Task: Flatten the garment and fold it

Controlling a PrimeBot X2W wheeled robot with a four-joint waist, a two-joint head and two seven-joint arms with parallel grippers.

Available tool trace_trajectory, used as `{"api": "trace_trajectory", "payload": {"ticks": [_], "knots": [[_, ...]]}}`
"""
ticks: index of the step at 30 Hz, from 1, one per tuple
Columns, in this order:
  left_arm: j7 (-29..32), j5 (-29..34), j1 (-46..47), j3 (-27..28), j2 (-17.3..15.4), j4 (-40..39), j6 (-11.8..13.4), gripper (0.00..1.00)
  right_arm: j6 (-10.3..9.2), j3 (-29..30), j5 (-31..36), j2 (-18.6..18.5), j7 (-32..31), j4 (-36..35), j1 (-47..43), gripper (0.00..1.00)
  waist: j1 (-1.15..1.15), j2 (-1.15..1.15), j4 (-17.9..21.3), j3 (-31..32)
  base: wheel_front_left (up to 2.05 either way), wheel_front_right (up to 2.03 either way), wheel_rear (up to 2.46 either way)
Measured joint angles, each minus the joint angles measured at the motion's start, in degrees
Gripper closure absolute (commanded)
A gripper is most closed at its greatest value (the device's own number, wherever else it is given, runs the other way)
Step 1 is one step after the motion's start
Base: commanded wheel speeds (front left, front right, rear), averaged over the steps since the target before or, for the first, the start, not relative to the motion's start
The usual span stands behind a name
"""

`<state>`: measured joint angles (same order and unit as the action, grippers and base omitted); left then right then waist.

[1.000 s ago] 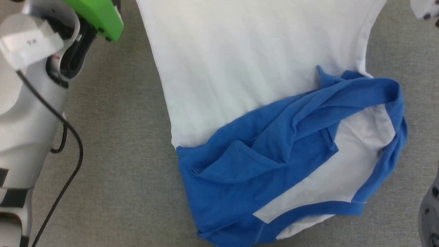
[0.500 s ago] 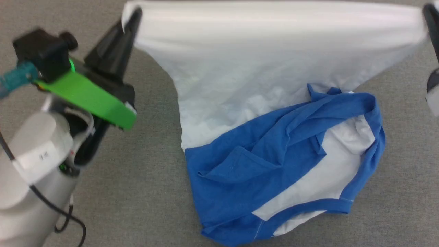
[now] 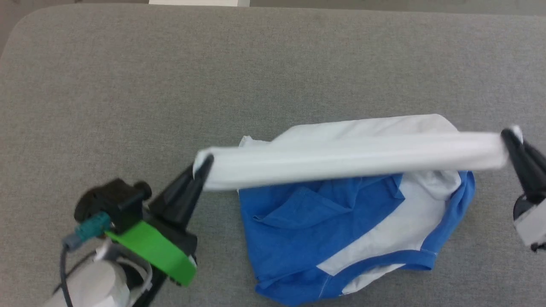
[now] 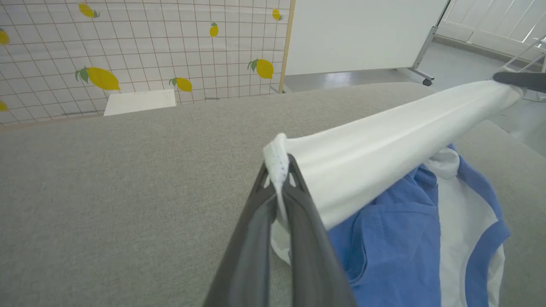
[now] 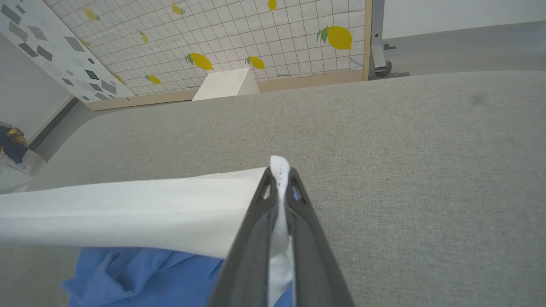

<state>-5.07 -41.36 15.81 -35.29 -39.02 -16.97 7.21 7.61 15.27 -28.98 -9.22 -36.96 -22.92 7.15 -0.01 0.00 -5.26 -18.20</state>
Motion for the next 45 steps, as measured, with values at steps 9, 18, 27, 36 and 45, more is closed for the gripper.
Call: {"api": "trace_trajectory", "payload": {"ticks": [9,18,27,36,45], "knots": [[-0.58,-1.99,-9.11,-4.43,1.63,1.70,1.02,1.00,0.00,-0.12,-4.10,-0.79,3.90,0.59,-12.10,1.00,0.00,0.00,-0.12,0.29,0.00,0.00,0.00],[1.32,-3.96,-13.70,-7.88,2.50,3.93,1.85,1.00,-0.01,-2.89,-3.52,-1.46,7.30,3.82,-19.61,1.00,0.00,0.00,0.16,1.56,0.00,0.00,0.00],[-0.10,-3.31,-13.50,-10.46,7.30,11.73,1.15,0.67,-0.01,-7.87,2.02,-3.79,12.66,9.92,-20.30,1.00,0.00,0.00,0.77,3.47,0.00,0.00,0.00],[-3.16,-2.47,-12.34,-10.89,10.49,18.08,0.49,0.00,-0.03,-11.22,2.68,-4.22,16.29,13.76,-19.67,0.00,0.00,0.00,0.73,4.72,0.00,0.00,0.00],[-9.46,-4.08,-16.47,7.37,12.20,10.05,7.57,0.00,-0.03,-6.87,0.71,-5.64,15.60,5.15,-19.70,0.00,0.00,0.00,0.29,7.23,0.00,0.00,0.00]]}}
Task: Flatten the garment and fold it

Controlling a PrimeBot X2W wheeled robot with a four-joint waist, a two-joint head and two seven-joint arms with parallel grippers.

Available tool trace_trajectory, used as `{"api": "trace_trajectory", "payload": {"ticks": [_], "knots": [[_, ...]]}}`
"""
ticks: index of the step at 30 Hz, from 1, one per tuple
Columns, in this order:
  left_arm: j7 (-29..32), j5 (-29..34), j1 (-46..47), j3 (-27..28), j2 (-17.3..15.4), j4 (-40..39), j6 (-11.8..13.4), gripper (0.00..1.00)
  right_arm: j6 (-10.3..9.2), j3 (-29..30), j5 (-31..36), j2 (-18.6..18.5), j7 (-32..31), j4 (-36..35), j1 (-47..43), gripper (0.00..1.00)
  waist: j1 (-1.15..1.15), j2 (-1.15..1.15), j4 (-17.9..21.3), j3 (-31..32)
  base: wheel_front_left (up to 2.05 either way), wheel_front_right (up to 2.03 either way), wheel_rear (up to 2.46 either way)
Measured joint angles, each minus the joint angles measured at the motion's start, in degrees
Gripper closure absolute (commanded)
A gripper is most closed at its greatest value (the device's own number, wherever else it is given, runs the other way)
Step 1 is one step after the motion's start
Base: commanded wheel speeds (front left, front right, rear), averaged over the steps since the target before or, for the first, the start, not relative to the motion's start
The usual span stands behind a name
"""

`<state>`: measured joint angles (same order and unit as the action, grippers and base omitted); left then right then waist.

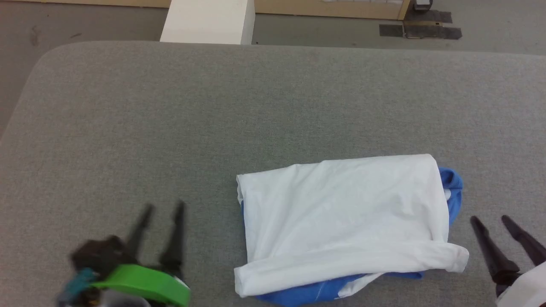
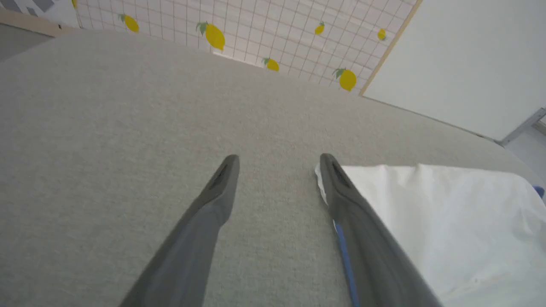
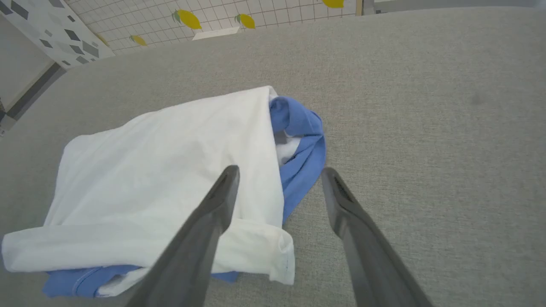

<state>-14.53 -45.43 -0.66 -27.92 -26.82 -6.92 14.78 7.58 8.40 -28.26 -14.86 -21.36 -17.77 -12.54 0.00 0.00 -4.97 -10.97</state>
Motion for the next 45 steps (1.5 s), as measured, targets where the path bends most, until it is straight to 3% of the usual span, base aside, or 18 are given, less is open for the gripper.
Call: {"api": "trace_trajectory", "payload": {"ticks": [3,8,20,35,36,37,38,39,45], "knots": [[-0.22,8.67,-1.29,10.14,1.79,-6.19,2.47,0.00,0.00,1.97,1.38,0.54,-1.37,-1.57,0.83,0.00,0.00,0.00,-0.35,0.31,0.00,0.00,0.00],[-0.25,19.23,-4.28,17.40,6.13,-10.88,2.15,0.00,0.00,1.96,5.24,1.24,-5.38,-0.43,5.12,0.00,0.00,0.00,-0.54,-0.24,0.00,0.00,0.00],[-0.24,25.27,-4.60,18.24,14.36,-8.51,-5.32,0.00,0.00,0.86,10.66,2.80,-12.43,10.17,13.94,0.00,0.00,0.00,-2.76,-5.19,0.00,0.00,0.00],[-0.24,27.32,-2.75,21.11,19.28,-4.97,-11.23,0.00,0.00,1.94,12.65,2.05,-15.66,14.81,17.19,0.00,0.00,0.00,-6.50,-9.38,0.00,0.00,0.00],[-0.25,27.41,-2.63,21.21,19.47,-4.85,-11.45,0.00,0.00,1.94,12.65,2.01,-16.04,14.88,17.42,0.16,0.00,0.00,-6.60,-9.55,0.00,0.00,0.00],[-0.24,27.53,-2.49,21.35,19.65,-4.68,-11.77,0.00,0.00,1.94,12.65,2.05,-16.22,14.99,17.76,0.73,0.00,0.00,-6.71,-9.73,0.00,0.00,0.00],[-0.25,27.85,-2.42,21.43,19.79,-4.54,-12.04,0.00,0.00,1.90,12.66,2.09,-16.55,15.16,18.19,0.93,0.00,0.00,-6.82,-9.90,0.00,0.00,0.00],[-0.24,28.11,-2.34,21.50,19.91,-4.34,-12.28,0.00,-0.01,1.82,12.66,2.09,-16.71,15.38,18.51,1.00,0.00,0.00,-6.94,-10.02,0.00,0.00,0.00],[-0.24,28.83,-1.91,22.27,20.75,-3.08,-13.29,0.00,-0.02,1.82,12.63,3.31,-15.74,17.56,20.23,1.00,0.00,0.00,-7.12,-9.36,0.00,0.00,0.00]]}}
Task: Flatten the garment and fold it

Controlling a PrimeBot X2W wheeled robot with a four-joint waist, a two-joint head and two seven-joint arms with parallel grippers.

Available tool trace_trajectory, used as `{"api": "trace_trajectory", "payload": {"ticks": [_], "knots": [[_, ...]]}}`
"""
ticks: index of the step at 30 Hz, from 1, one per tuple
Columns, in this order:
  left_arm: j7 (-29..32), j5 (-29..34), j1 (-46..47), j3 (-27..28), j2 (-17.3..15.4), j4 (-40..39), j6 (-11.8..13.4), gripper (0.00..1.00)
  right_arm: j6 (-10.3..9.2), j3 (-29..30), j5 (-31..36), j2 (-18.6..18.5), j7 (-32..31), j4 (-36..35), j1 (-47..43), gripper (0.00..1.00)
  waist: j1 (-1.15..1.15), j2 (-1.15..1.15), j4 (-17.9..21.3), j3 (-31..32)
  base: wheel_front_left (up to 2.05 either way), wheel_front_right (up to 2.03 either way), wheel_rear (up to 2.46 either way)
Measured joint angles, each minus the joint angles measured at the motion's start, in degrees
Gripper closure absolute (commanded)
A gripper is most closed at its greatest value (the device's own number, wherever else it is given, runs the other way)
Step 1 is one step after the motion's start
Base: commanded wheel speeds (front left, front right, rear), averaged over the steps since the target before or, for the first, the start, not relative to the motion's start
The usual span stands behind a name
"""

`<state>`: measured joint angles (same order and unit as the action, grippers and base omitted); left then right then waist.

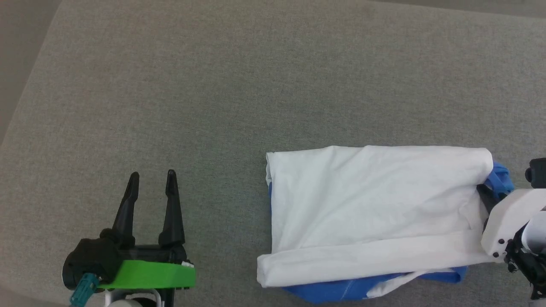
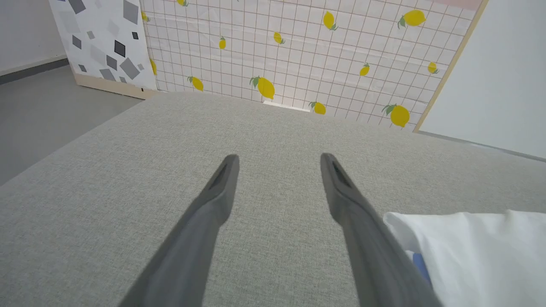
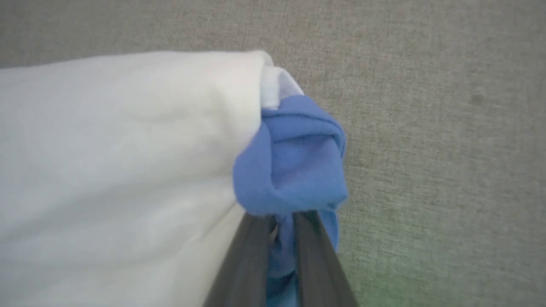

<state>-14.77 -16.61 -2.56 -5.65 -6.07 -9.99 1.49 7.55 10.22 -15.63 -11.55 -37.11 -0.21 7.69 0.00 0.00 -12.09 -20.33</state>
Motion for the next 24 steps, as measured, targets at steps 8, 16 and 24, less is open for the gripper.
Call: {"api": "trace_trajectory", "payload": {"ticks": [8,16,24], "knots": [[-0.01,0.49,-1.29,1.37,0.62,0.49,-0.49,0.00,0.04,7.14,0.05,-0.37,-0.48,1.10,-0.69,1.00,0.00,0.00,0.50,3.72,0.00,0.00,0.00],[0.00,0.48,-2.73,1.43,0.99,1.21,-1.08,0.00,0.04,18.12,1.09,-5.75,-3.24,-1.52,-3.76,1.00,0.00,0.00,1.96,6.47,0.00,0.00,0.00],[-0.01,0.46,-2.92,0.96,1.43,2.21,-1.98,0.00,0.02,13.78,-0.45,-5.32,-6.45,-8.11,-4.20,1.00,0.00,0.00,3.64,7.99,0.00,0.00,0.00]]}}
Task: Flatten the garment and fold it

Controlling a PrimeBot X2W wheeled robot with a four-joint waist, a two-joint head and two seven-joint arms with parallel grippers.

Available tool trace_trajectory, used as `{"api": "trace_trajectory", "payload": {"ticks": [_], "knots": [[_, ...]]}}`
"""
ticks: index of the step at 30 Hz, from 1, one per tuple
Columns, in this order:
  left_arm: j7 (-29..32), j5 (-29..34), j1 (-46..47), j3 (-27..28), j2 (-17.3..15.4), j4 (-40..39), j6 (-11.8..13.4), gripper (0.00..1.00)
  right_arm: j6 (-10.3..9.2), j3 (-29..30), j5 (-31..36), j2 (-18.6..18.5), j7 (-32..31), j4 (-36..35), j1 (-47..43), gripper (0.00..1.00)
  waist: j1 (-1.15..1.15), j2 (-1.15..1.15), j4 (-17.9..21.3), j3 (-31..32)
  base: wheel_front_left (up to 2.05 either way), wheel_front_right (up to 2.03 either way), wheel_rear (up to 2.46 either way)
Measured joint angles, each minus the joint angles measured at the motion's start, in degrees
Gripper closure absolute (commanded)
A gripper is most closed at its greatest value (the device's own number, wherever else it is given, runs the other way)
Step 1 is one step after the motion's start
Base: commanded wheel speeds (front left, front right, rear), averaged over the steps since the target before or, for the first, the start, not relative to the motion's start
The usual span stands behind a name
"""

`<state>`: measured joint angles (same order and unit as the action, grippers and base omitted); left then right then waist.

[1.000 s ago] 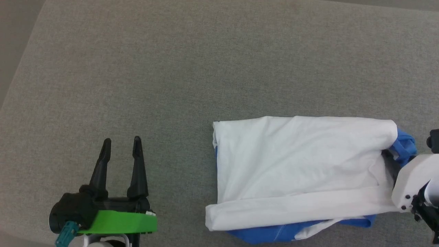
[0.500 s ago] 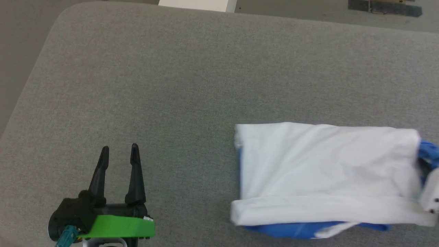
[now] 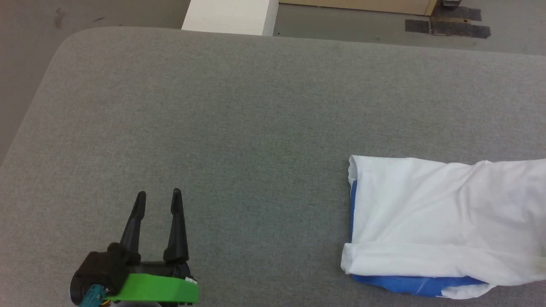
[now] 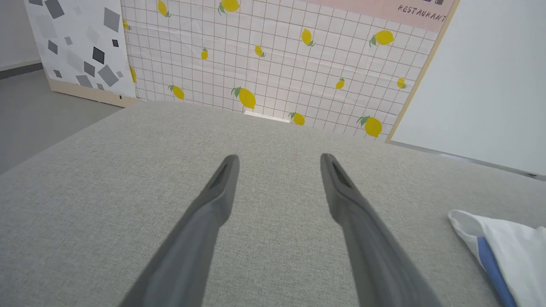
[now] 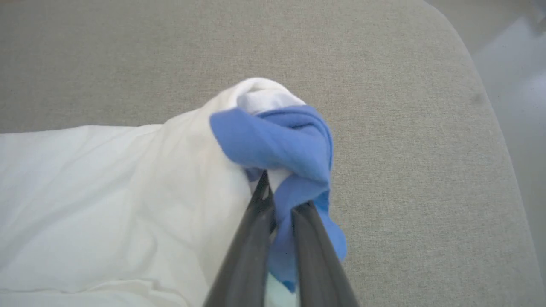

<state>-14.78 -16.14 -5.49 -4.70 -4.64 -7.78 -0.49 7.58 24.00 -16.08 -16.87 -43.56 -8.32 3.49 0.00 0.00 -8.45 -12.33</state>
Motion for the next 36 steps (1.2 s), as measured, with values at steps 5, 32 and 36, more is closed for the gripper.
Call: {"api": "trace_trajectory", "payload": {"ticks": [5,32,36], "knots": [[0.00,-0.07,-0.10,-0.40,0.57,0.79,-0.07,0.00,0.00,-7.22,-2.16,1.27,-4.12,-5.54,-0.02,1.00,0.00,0.00,0.85,0.89,0.00,0.00,0.00],[0.00,-0.41,1.81,-2.58,0.99,3.67,-1.86,0.00,0.00,-42.06,-2.65,8.12,-9.71,1.43,14.55,1.00,0.00,0.00,0.24,-2.35,0.00,0.00,0.00],[0.01,-0.60,2.81,-3.28,1.09,4.26,-2.00,0.00,0.00,-44.13,-0.40,9.23,-7.98,8.25,16.80,1.00,0.00,0.00,-0.58,-3.24,0.00,0.00,0.00]]}}
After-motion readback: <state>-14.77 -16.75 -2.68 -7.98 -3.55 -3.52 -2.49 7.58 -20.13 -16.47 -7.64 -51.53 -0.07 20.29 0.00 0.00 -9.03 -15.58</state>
